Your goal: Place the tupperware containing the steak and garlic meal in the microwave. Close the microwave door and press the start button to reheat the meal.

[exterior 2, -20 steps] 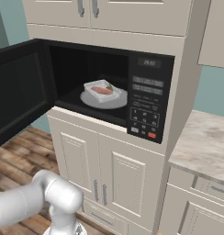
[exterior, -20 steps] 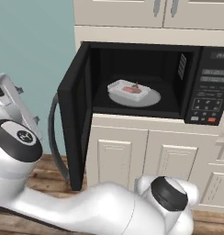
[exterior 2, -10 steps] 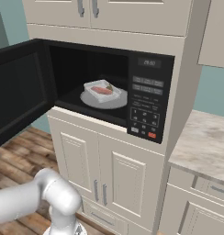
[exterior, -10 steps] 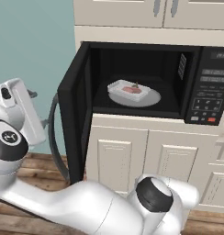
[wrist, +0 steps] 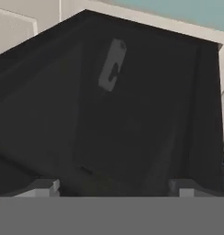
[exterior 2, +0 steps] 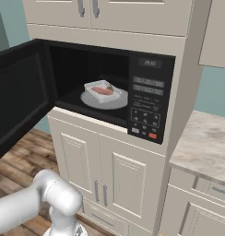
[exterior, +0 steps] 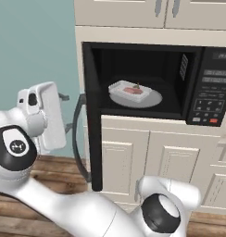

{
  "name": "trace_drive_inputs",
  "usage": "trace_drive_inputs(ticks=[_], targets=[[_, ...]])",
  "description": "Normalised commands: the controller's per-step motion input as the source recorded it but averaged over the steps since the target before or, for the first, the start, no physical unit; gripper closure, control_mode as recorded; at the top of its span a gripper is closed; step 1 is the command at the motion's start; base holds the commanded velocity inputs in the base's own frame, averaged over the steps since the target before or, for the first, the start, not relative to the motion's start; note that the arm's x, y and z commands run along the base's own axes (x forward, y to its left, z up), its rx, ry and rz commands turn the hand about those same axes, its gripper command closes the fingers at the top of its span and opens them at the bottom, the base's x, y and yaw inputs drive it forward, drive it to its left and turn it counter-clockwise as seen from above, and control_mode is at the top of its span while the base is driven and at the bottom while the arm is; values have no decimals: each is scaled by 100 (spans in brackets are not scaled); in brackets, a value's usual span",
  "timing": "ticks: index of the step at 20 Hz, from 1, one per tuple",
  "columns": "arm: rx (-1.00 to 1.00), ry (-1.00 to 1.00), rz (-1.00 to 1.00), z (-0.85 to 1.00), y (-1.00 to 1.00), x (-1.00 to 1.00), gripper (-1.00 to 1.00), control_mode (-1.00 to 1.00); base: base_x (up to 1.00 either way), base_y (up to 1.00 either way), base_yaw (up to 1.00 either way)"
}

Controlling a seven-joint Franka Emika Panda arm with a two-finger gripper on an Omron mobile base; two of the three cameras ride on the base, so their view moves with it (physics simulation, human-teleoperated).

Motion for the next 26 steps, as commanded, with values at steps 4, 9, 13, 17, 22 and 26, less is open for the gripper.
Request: trace_drive_inputs(ticks=[4,9,13,17,22,26], targets=[[8,-26,-14,-18,-100,-17,-100,-100,0,0,0],[8,-17,-9,-20,-100,4,-100,-100,0,0,0],[8,-11,-7,-17,-100,26,-100,-100,0,0,0],[8,-9,-6,-11,-100,36,-100,-100,0,0,0],[8,-10,-5,-7,-100,33,-100,-100,0,0,0],[8,-10,-3,-5,-100,37,-100,-100,0,0,0]])
